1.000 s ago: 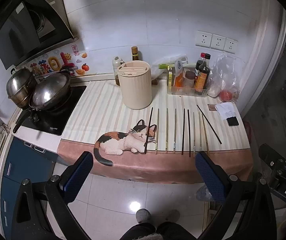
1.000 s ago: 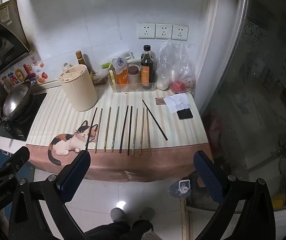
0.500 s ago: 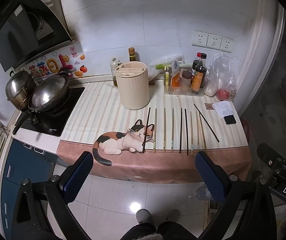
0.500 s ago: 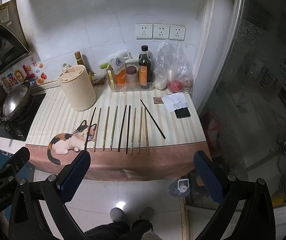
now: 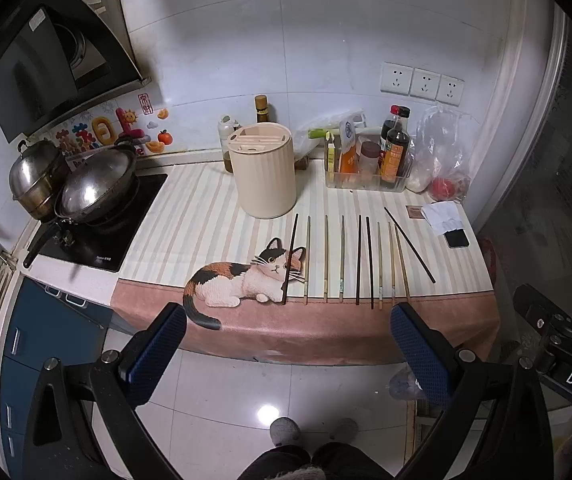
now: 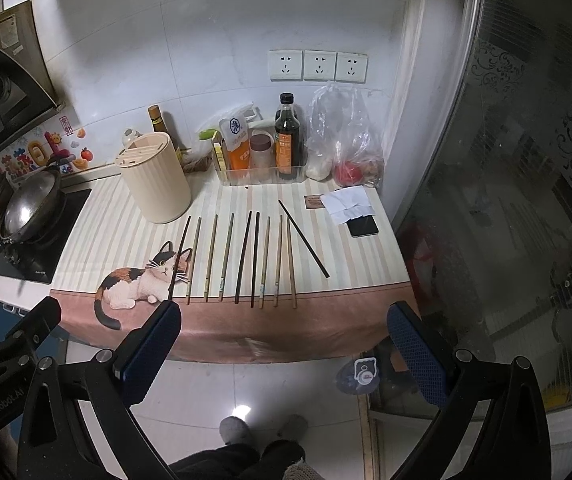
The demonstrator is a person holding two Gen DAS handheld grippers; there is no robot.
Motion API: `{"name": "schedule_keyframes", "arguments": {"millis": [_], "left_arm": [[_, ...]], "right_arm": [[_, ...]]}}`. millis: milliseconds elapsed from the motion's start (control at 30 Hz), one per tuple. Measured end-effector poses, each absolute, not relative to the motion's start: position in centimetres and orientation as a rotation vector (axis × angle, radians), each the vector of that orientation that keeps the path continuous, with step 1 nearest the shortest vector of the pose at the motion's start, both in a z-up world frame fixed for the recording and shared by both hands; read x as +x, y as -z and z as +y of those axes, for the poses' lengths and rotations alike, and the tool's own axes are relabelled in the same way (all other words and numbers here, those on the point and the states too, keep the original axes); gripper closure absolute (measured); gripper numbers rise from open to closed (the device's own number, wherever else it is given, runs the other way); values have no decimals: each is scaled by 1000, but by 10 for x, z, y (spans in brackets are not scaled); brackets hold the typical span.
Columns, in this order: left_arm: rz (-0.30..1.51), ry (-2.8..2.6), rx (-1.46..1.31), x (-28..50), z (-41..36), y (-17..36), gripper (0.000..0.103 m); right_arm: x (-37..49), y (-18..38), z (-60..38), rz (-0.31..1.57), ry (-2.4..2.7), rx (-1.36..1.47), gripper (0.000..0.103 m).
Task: Organize utensils
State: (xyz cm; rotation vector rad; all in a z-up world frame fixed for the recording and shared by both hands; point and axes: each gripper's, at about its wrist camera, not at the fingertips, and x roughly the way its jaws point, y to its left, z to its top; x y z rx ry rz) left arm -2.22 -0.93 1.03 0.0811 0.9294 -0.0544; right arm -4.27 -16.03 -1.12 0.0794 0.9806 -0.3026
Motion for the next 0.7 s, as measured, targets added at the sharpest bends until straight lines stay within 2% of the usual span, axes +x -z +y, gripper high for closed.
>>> {"name": "schedule_keyframes", "arguments": {"millis": [700], "left_arm": [[922, 54, 78, -25, -6, -13, 0]], "right_arm": [[-46, 8, -158, 973, 303, 77, 0]]}}
